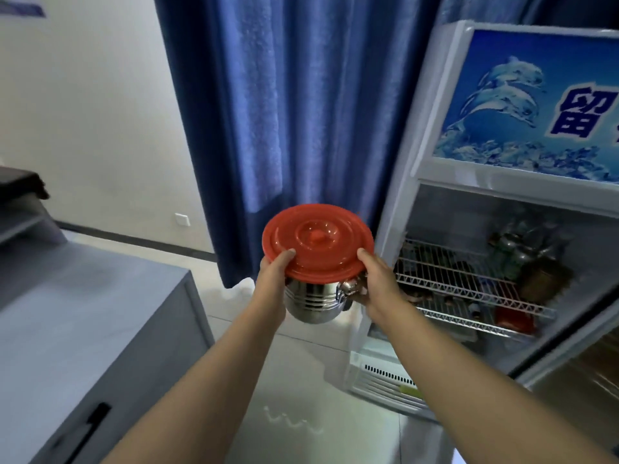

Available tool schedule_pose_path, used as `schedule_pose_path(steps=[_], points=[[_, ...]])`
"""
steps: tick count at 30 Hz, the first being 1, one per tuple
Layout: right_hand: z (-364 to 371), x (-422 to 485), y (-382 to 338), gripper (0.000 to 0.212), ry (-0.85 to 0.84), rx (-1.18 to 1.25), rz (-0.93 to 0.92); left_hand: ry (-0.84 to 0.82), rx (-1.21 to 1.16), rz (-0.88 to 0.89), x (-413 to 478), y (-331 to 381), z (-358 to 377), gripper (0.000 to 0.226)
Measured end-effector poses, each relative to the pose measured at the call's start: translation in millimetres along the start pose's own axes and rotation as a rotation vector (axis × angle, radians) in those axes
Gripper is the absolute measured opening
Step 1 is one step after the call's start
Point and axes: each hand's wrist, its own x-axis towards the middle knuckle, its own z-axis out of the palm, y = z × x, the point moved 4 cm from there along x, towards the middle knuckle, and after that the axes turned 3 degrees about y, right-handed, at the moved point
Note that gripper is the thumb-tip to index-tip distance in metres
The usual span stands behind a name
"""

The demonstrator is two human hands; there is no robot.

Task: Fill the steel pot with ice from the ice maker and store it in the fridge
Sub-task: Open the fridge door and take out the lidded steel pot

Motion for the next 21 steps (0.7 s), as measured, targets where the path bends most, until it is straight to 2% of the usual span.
schedule_pose_path(steps=[5,7,12,18,21], points=[[72.7,-18.3,17.2,0.008,-0.064,-0.033,0.016,0.017,0.014,0.049,14.6,27.4,-69.7,0.050],[103.0,-23.7,24.5,0.009,-0.099,-0.043,0.020,0.027,0.029,0.084,19.4,42.2,-98.0,0.054],[175.2,-36.7,42.6,0.006,-0.167,-0.059,0.046,0.052,0.064,0.137,33.6,73.7,-161.7,0.049],[260.0,-46.8,69.2,0.008,-0.247,-0.097,0.049,0.143,0.044,0.157,57.2,100.6,-240.5,0.016],[294.3,-48.3,83.2,0.008,-0.254,-0.097,0.068,0.180,0.052,0.130,69.8,107.3,-275.7,0.018]])
